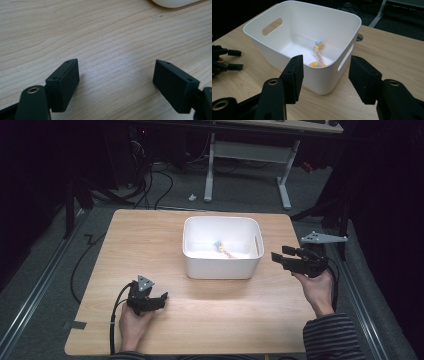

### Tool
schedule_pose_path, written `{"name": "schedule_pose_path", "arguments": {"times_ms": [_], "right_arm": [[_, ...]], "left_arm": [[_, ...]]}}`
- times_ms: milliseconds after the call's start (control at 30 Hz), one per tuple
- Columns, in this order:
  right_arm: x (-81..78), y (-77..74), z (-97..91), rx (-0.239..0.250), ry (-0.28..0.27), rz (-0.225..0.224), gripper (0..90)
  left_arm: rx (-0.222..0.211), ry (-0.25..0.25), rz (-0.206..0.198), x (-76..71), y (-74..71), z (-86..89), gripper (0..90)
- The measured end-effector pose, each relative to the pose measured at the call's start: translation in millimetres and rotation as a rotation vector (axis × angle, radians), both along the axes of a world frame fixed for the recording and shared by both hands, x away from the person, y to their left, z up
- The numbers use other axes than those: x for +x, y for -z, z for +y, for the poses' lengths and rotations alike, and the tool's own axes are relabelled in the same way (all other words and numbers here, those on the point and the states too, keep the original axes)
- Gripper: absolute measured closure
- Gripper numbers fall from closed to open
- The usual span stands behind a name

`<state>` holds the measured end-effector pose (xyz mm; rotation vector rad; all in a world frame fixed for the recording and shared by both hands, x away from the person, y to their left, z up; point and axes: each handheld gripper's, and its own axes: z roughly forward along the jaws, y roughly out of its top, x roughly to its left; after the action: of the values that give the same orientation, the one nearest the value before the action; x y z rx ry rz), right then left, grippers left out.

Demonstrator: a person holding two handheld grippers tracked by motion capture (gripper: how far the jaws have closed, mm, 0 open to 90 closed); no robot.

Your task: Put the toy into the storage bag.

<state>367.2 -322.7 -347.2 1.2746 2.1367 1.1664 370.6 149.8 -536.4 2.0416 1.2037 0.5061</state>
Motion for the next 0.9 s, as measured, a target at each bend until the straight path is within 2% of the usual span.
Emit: {"name": "schedule_pose_path", "arguments": {"times_ms": [33, 133, 267, 367, 667, 700, 900], "right_arm": [[-5.0, -0.3, -0.8, -0.020, 0.002, 0.009, 45.8], [-9.9, 1.1, -3.0, -0.029, 0.002, 0.011, 45.7], [-18.6, 6.1, -9.0, -0.018, 0.006, 0.007, 45.6], [-29.3, 9.1, -14.3, 0.017, 0.001, -0.019, 45.7], [-47.1, 14.6, -27.1, 0.075, 0.021, -0.044, 45.4], [-50.0, 17.7, -29.7, 0.100, 0.020, -0.039, 44.9], [-57.0, 26.5, -30.7, 0.098, 0.022, -0.035, 44.5]], "left_arm": [[0.000, 0.000, 0.000, 0.0, 0.0, 0.0, 21.4], [0.000, 0.000, 0.000, 0.1, 0.0, -0.1, 21.4], [0.003, -0.002, -0.002, 0.2, 0.1, -0.5, 21.3], [0.003, -0.003, -0.002, 0.2, 0.1, -0.6, 21.1], [0.010, 0.009, 0.001, 0.3, 0.2, -1.5, 18.1], [0.011, 0.010, 0.001, 0.3, 0.2, -1.5, 18.1], [0.011, 0.012, 0.002, 0.1, 0.2, -1.7, 17.9]]}}
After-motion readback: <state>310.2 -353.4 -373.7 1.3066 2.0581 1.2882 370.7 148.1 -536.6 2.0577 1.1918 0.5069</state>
